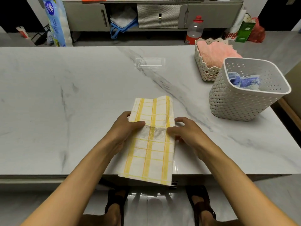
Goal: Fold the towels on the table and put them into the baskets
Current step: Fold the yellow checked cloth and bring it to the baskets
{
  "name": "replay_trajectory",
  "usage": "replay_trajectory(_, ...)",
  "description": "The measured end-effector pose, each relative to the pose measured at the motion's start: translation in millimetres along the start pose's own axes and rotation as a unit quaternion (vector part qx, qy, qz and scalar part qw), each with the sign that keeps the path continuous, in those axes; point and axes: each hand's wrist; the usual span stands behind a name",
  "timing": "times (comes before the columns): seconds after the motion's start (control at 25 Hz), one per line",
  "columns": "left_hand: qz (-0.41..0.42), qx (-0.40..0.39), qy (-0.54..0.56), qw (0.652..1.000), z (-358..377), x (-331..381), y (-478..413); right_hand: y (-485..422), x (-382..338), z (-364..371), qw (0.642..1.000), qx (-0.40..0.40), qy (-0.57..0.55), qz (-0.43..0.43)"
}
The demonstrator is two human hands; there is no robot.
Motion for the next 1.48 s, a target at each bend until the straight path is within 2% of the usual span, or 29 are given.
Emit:
replay_trajectory(0.08,0.014,0.004,0.019,1.0,0.9,3.7,1.5,2.8,-4.1,-3.2,0.996,0.023,-0.072,-0.04)
replay_trajectory(0.16,0.049,-0.002,0.011,0.999,0.1,9.4,4.7,3.7,-7.1,-7.2,0.989,0.053,-0.068,-0.116)
replay_trajectory(0.28,0.18,-0.003,-0.114,0.977,-2.2,11.4,6.1,1.8,-8.4,-9.9,0.978,0.09,0.012,-0.187)
replay_trajectory(0.4,0.291,0.074,-0.233,0.925,-0.7,7.2,3.6,-0.5,-5.5,-13.0,0.94,0.166,0.152,-0.258)
replay_trajectory(0.48,0.334,0.121,-0.223,0.908,0.0,6.9,2.9,-1.4,-6.0,-14.6,0.908,0.217,0.197,-0.3)
replay_trajectory(0.52,0.347,0.142,-0.21,0.903,-0.4,8.6,3.4,-1.1,-6.7,-15.5,0.905,0.232,0.184,-0.307)
replay_trajectory(0.6,0.363,0.161,-0.165,0.903,-2.1,13.4,5.5,-0.5,-8.0,-16.8,0.92,0.224,0.114,-0.3)
replay_trajectory(0.72,0.345,0.124,-0.067,0.928,-1.8,22.4,7.9,1.5,-13.3,-16.3,0.963,0.08,-0.034,-0.255)
replay_trajectory(0.8,0.319,0.1,0.002,0.942,1.2,27.1,10.6,4.0,-15.0,-13.7,0.968,-0.002,-0.103,-0.228)
replay_trajectory(0.92,0.291,0.103,0.077,0.948,2.3,30.2,12.2,7.0,-16.6,-11.3,0.965,-0.031,-0.108,-0.237)
replay_trajectory(1.04,0.233,0.087,0.08,0.965,1.7,29.7,11.8,8.3,-19.7,-12.6,0.963,-0.001,-0.117,-0.244)
replay_trajectory(1.16,0.143,-0.02,0.05,0.988,-5.2,26.7,11.7,9.7,-21.8,-20.6,0.959,0.054,-0.149,-0.236)
replay_trajectory(1.24,0.09,-0.092,0.057,0.99,-8.8,21.4,13.9,15.1,-22.5,-28.2,0.956,0.064,-0.195,-0.209)
replay_trajectory(1.32,0.031,-0.128,0.211,0.969,-4.2,24.6,19.6,25.5,-25.8,-38.2,0.951,0.07,-0.237,-0.187)
replay_trajectory(1.4,-0.014,-0.161,0.369,0.915,8.4,34.5,29.6,40.4,-35.6,-49.5,0.94,0.087,-0.27,-0.189)
replay_trajectory(1.44,-0.007,-0.184,0.377,0.908,17.0,41.6,37.4,50.9,-41.5,-55.4,0.936,0.103,-0.272,-0.199)
replay_trajectory(1.48,0.018,-0.202,0.326,0.923,27.9,51.6,47.6,63.4,-47.1,-63.0,0.933,0.125,-0.261,-0.213)
Point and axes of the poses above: each hand's wrist, its own y-axis away from the middle knuckle, its own z-axis out of the palm, x = y × z, and after that the axes turned 3 degrees about y, right-handed
